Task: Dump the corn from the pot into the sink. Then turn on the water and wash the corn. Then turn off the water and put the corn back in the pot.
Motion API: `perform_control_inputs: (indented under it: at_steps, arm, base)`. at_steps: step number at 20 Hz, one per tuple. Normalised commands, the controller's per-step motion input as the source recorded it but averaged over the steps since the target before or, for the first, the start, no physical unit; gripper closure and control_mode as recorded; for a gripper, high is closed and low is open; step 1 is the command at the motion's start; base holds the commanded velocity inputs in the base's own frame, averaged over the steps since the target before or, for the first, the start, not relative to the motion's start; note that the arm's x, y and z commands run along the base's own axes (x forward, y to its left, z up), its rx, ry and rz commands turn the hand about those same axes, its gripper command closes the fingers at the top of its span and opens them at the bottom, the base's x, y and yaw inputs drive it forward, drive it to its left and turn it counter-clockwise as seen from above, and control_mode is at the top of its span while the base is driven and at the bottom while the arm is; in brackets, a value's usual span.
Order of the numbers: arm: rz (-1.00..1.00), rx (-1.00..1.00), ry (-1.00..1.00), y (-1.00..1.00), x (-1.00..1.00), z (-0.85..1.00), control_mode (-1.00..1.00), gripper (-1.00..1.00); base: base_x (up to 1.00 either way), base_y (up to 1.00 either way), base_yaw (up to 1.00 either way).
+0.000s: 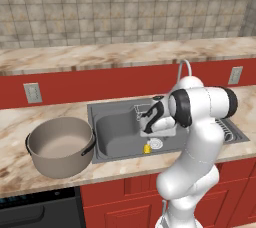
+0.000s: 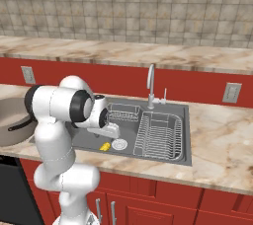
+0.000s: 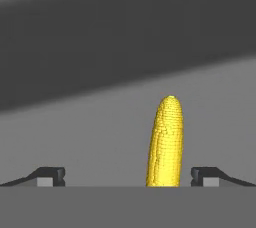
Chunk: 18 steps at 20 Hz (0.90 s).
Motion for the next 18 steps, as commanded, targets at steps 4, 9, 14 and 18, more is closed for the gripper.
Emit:
perform_control_inputs:
  at_steps: [4, 9, 14, 18]
  arm:
    - [-0.18, 0.00, 0.04, 0.17, 0.08, -0.26, -1.00, -1.00]
    - [-0.15, 0.00, 0.01, 0.12, 0.17, -0.27, -1.00, -1.00]
    - [-0.09, 0.00, 0.00, 0.01, 0.16, -0.32, -1.00, -1.00]
    - [-0.01, 0.00, 0.00, 0.00, 0.16, -0.36, -1.00, -1.00]
  base:
    - [0.00, 0.00, 0.00]
    - [0.00, 0.00, 0.00]
    - [0.00, 0.00, 0.00]
    - [0.00, 0.00, 0.00]
